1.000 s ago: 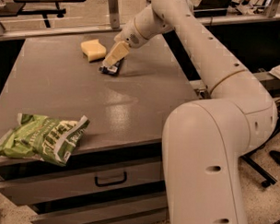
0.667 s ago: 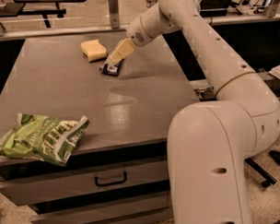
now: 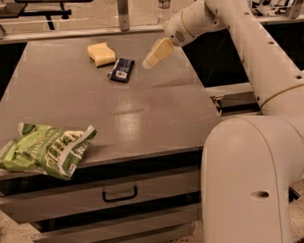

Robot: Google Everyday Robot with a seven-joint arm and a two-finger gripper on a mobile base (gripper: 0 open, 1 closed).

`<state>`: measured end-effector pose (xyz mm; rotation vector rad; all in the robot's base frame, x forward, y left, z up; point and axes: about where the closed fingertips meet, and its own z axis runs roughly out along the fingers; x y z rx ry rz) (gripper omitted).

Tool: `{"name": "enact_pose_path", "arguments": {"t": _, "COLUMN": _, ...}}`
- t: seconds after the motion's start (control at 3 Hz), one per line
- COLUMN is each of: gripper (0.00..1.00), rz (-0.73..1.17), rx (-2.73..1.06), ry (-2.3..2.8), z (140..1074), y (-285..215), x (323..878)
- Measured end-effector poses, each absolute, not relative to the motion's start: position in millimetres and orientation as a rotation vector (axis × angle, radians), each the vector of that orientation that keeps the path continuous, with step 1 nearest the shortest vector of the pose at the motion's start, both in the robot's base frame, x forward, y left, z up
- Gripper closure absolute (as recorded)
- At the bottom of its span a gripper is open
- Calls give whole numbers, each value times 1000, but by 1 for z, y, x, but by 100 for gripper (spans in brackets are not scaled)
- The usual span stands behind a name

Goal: Move rxbar blueberry near sponge

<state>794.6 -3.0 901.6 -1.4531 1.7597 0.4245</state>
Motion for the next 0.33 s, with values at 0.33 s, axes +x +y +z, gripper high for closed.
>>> {"name": "enact_pose_path", "arguments": {"t": 0.33, "gripper": 0, "rz": 429, "rx": -1470, "ry": 1755, "z": 897, "y": 0, "x": 794}}
